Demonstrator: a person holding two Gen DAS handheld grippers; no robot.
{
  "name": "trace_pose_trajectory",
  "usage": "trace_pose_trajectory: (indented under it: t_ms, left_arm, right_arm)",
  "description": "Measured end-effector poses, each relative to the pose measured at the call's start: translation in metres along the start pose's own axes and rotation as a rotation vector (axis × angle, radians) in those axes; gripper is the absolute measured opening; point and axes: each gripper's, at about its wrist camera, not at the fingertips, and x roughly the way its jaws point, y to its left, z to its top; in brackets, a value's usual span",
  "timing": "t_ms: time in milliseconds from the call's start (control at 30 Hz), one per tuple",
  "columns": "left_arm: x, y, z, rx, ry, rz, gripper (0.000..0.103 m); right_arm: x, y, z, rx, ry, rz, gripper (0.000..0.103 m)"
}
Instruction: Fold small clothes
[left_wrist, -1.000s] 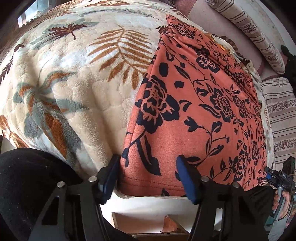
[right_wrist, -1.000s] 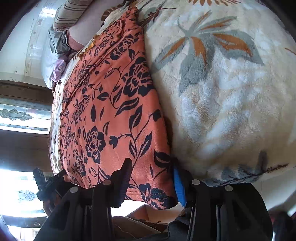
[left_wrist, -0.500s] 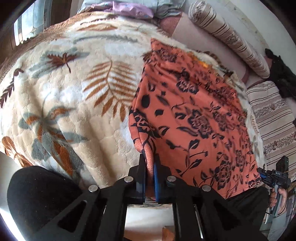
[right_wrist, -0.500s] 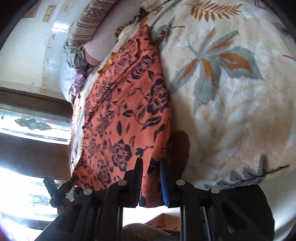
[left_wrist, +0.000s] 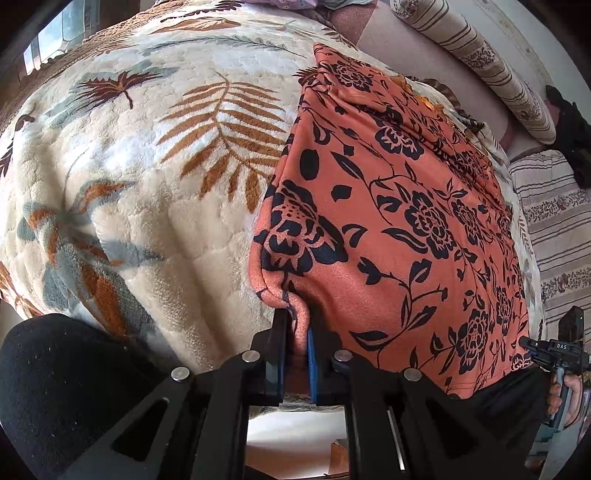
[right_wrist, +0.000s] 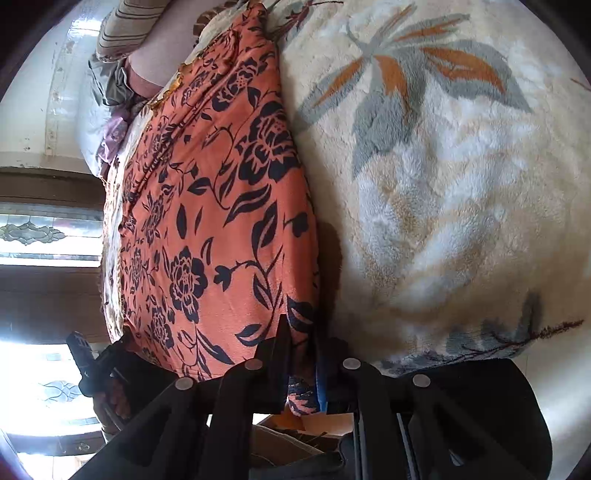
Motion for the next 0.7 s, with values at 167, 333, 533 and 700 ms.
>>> trace_pose_trajectory:
  t_ms: [167,333,533,700]
  left_arm:
    - [-0.004,0.001,-0.001,-0.005,-0.004,-0.012,0.007]
    - [-0.003,0.001,-0.001,-0.003,0.000,-0.006,0.007]
    - [-0.002,0.002,-0.001,-0.005,0.000,-0.010,0.007]
    - [-0.003,0.001,0.001,-0.006,0.001,-0.012,0.007]
  right_arm:
    - [-0.009,-0.002,-0.004,0.044,-0.029,0.125,0.008]
    - [-0.010,-0.007,-0.006,0.059,-0.038,0.122,0.008]
    - [-0.013,0.005,-0.003,-0.012,-0.068,0.063,0.008]
    - [-0.011,0.013,-0.004,-0.040,-0.058,0.020,0.006]
